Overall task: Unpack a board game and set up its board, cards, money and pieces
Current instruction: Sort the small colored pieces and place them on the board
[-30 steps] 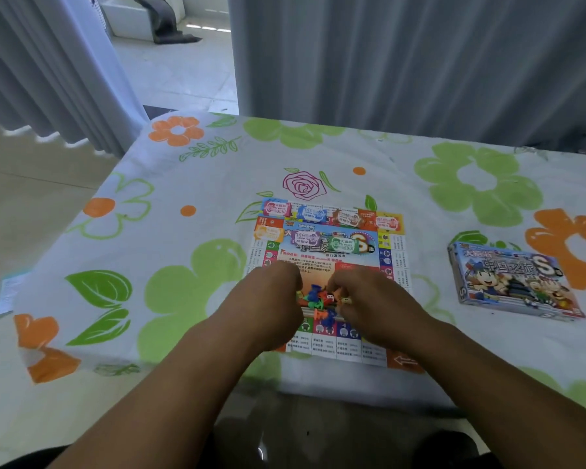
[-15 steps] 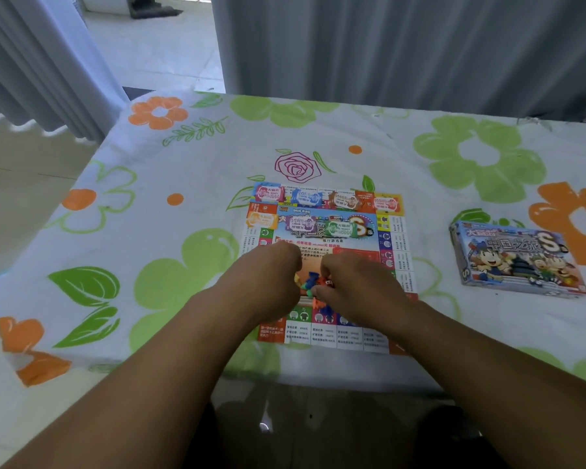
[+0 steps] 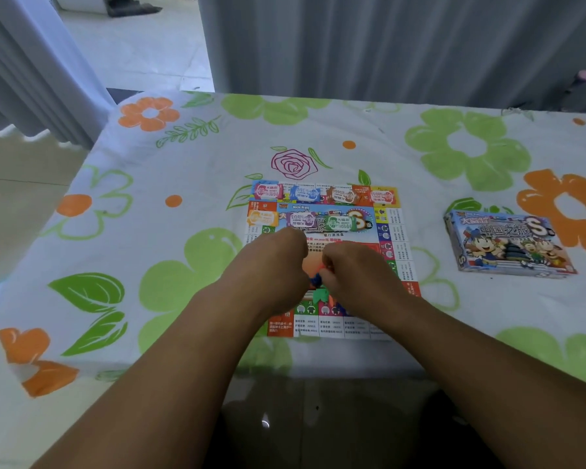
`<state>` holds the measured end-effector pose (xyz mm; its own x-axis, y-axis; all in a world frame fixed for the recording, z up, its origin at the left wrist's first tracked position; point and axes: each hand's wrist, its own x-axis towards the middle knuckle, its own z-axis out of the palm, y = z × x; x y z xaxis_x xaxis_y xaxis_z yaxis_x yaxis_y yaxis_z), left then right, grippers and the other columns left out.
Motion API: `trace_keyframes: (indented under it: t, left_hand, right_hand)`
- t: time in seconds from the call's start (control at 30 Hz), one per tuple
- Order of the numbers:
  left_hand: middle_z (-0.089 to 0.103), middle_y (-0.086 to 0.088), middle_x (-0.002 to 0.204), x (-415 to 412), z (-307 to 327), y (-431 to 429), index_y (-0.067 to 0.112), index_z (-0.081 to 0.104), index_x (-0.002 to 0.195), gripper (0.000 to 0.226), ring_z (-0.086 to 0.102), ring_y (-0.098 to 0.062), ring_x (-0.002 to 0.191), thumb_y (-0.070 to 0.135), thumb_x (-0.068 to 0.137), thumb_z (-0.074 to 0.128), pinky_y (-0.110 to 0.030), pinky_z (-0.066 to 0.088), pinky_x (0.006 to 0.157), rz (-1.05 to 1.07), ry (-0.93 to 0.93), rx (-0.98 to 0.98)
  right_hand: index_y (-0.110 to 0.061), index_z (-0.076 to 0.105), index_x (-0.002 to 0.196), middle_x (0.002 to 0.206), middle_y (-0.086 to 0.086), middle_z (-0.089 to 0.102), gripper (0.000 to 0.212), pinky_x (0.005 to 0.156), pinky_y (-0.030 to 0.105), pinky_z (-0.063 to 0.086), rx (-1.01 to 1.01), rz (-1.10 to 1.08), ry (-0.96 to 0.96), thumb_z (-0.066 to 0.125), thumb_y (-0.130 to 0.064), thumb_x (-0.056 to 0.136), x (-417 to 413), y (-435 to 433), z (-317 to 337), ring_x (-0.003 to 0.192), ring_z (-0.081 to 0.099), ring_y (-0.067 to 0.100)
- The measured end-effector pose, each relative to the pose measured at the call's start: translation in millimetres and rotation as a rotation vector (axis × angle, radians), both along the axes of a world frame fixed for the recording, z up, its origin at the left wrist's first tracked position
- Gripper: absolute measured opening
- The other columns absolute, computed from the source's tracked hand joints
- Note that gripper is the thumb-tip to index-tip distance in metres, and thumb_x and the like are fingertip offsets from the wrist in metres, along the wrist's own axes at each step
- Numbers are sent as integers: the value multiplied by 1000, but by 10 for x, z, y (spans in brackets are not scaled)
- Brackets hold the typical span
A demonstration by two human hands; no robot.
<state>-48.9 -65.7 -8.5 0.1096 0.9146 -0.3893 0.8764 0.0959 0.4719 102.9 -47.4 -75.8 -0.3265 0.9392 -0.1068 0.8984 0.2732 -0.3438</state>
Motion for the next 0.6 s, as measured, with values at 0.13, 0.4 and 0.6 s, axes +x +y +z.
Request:
trace_keyframes:
  t: [0.13, 0.4, 0.6]
  left_hand:
    - [64, -4, 118, -10, 42, -9, 18, 58, 124, 38, 62, -24, 103, 10, 88, 66, -41, 54, 88, -9, 2, 12]
    - [63, -4, 123, 126, 121, -55, 17, 58, 128, 38, 60, -25, 110, 11, 91, 63, -37, 52, 90, -16, 2, 23]
    - [64, -5, 123, 224, 138, -150, 18, 58, 127, 36, 61, -25, 107, 19, 91, 67, -36, 52, 89, -35, 26, 25]
  right_hand:
    - [-16, 62, 94, 87, 0, 64, 9, 70, 36, 54, -27, -115, 169, 59, -24, 97, 115, -34, 141, 76, 60, 16]
    - [-25, 62, 98, 86, -4, 69, 10, 75, 43, 59, -160, -241, 358, 58, -15, 97, 590, -183, 293, 79, 69, 17]
    - [-16, 61, 91, 90, 2, 73, 5, 77, 46, 61, -366, -224, 355, 65, -15, 95, 903, -239, 334, 80, 73, 19]
